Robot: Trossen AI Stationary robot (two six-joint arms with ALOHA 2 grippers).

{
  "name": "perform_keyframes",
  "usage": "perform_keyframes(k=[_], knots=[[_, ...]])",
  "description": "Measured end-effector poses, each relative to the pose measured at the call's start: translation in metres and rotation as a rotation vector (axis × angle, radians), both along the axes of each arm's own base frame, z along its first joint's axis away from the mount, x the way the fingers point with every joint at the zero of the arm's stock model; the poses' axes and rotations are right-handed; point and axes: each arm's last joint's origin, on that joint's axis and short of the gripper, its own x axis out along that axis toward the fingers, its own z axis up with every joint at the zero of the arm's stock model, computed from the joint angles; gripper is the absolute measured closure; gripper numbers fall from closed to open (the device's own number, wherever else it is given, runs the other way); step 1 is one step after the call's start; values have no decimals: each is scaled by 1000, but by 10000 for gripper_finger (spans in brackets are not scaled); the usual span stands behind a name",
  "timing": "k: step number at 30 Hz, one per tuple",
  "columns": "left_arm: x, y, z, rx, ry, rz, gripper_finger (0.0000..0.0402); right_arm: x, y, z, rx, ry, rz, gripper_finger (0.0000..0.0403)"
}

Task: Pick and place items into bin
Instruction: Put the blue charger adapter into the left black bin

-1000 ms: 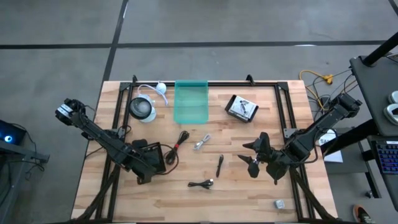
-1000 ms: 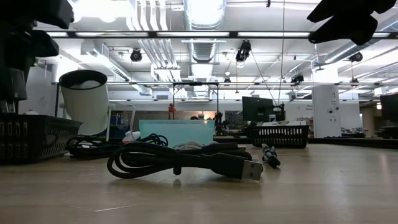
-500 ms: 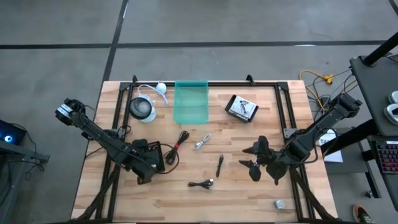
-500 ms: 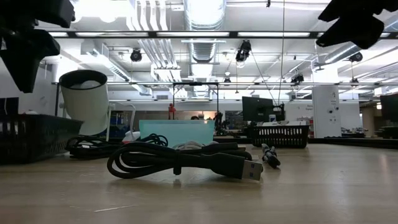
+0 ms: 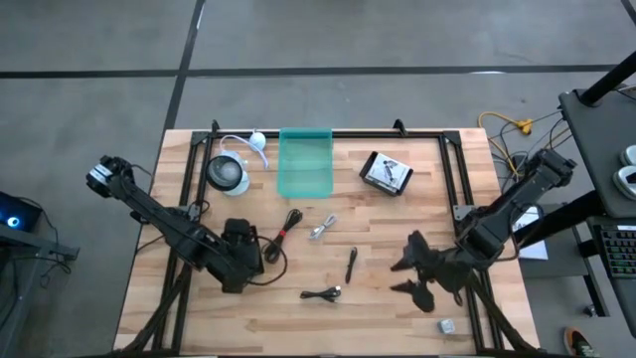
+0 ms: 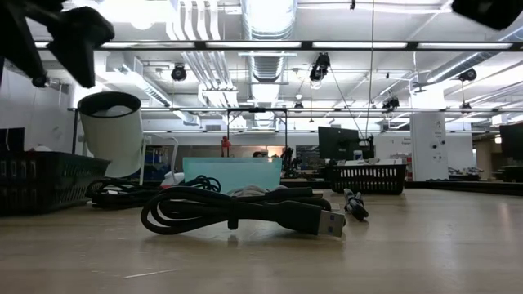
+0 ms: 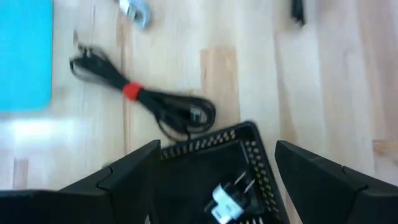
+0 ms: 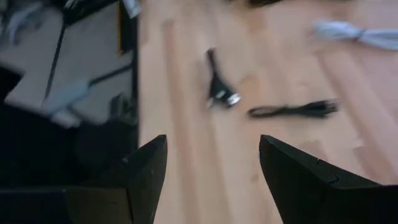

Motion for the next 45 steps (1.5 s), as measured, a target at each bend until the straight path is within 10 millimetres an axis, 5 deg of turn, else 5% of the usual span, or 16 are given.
perform_keyframes(k=[6,17,25,33,45], knots=[[2,-1,8,19,-73,-100,104,-8,33,-2,-92,149,158,168],[2,0,8,50,-77,-144,104,-11,116,-24,-217,735,198,189],[3,0,8,44,-83,-140,104,-5,163,-42,-287,814,197,191],[4,0,8,49,-100,-125,104,-20,180,-66,-336,897,125,161],[7,-2,10,26,-142,-120,104,-32,173,-71,-468,894,129,98]])
